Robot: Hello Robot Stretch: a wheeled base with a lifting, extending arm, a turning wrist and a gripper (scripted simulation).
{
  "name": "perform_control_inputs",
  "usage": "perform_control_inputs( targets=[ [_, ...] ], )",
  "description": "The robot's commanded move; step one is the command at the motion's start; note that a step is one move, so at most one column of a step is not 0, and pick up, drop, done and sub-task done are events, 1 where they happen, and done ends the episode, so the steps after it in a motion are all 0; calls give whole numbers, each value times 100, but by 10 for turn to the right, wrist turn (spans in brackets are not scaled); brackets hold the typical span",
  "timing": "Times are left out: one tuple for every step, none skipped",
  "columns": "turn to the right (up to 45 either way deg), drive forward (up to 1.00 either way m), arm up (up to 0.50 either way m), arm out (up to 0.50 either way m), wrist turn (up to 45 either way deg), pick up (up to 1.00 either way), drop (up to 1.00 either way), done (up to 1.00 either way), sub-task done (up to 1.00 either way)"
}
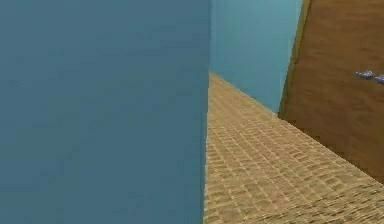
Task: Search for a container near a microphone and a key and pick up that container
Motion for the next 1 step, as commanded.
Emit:
perform_control_inputs(
  targets=[
    [450,0,0,0,0,0,0,0,0]
  ],
)
